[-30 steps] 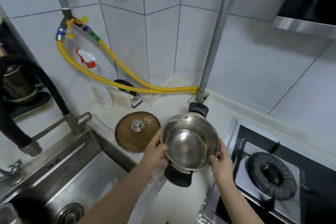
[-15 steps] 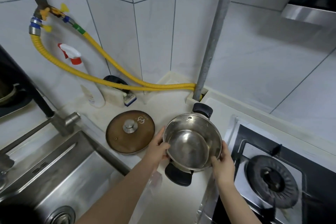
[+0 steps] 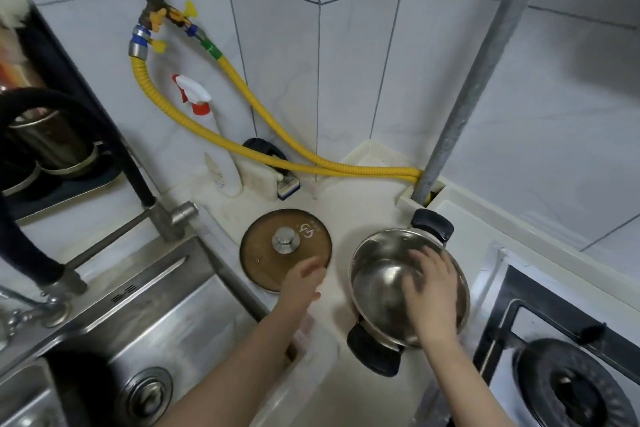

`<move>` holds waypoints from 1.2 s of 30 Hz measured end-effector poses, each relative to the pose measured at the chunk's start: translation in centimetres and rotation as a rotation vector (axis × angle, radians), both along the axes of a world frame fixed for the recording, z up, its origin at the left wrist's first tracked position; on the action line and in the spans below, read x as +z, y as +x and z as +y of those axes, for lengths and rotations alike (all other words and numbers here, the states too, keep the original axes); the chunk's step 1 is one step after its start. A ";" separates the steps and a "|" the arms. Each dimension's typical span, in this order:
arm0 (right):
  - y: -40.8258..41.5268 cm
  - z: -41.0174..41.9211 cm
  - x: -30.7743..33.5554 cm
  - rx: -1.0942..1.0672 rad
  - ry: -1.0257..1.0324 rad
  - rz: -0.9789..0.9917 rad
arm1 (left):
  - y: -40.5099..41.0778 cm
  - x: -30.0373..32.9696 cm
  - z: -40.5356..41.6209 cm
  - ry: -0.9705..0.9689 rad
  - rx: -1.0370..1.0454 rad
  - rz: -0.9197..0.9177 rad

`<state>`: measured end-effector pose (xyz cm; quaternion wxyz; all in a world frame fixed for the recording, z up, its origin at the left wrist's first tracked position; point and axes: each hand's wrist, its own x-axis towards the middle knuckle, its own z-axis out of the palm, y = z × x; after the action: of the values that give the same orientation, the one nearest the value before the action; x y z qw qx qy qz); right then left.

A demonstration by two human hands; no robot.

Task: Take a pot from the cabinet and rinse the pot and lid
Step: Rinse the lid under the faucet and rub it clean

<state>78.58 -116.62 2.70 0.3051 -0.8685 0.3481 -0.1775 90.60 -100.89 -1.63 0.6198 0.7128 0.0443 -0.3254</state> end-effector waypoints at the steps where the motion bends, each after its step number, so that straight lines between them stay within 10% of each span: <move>1: 1.6 0.8 0.3 0.097 0.041 -0.034 | 0.5 -0.1 0.9 0.025 0.049 -0.002; 11: 15.7 8.2 -3.0 0.637 -0.219 0.220 | 2.0 -0.9 10.5 0.008 0.347 0.101; 19: 20.1 9.2 -5.9 0.631 -0.315 0.446 | 2.0 -1.2 13.6 -0.035 0.486 0.151; 29: 18.6 14.4 -2.5 0.802 -0.156 0.219 | 1.2 0.4 16.5 -0.132 0.661 0.106; 36: 17.7 20.1 -0.8 0.999 0.044 0.114 | -0.6 1.8 21.2 -0.540 0.794 0.083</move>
<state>96.26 -96.48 1.90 0.3513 -0.9308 -0.0903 0.0453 89.97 -79.67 0.14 0.8566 0.4411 0.2515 -0.0916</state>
